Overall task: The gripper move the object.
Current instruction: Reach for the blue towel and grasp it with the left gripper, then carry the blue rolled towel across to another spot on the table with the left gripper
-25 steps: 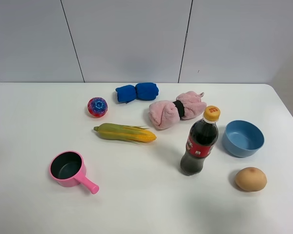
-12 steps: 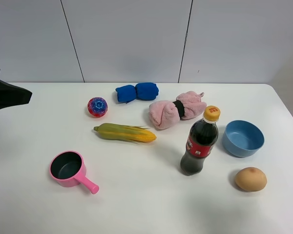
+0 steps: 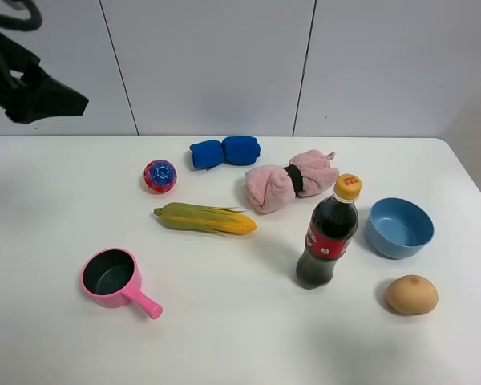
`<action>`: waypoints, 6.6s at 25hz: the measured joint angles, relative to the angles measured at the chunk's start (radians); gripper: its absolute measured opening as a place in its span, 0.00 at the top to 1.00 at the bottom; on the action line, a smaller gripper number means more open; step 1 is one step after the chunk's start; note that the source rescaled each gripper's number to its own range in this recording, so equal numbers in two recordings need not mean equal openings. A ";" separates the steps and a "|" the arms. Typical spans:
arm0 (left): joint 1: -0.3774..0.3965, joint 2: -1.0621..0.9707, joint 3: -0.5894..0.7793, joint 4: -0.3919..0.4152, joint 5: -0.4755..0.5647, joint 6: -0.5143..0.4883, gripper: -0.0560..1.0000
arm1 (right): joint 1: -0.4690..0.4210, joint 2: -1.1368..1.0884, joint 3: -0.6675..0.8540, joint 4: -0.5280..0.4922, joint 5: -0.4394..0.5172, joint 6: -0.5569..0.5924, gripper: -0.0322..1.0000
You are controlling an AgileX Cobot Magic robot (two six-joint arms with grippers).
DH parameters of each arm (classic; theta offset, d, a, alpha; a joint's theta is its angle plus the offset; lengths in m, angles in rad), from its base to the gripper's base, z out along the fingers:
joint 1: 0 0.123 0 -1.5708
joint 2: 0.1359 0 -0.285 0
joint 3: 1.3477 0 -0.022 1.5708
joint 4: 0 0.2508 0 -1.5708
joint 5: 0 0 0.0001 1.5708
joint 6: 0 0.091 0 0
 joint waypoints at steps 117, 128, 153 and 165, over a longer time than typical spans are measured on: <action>-0.333 0.914 -0.575 0.167 -0.459 -0.032 0.95 | 0.000 0.000 0.000 0.001 0.000 0.000 0.00; -0.451 0.559 -0.574 0.171 0.081 -0.075 0.94 | 0.000 0.000 0.000 0.001 0.000 0.000 0.00; -0.593 0.114 0.376 0.229 -0.370 -0.078 0.94 | 0.000 0.000 0.000 0.001 0.000 0.000 0.00; -0.593 0.226 0.530 0.196 -0.657 -0.103 0.94 | 0.000 0.000 0.000 0.001 0.000 0.000 0.00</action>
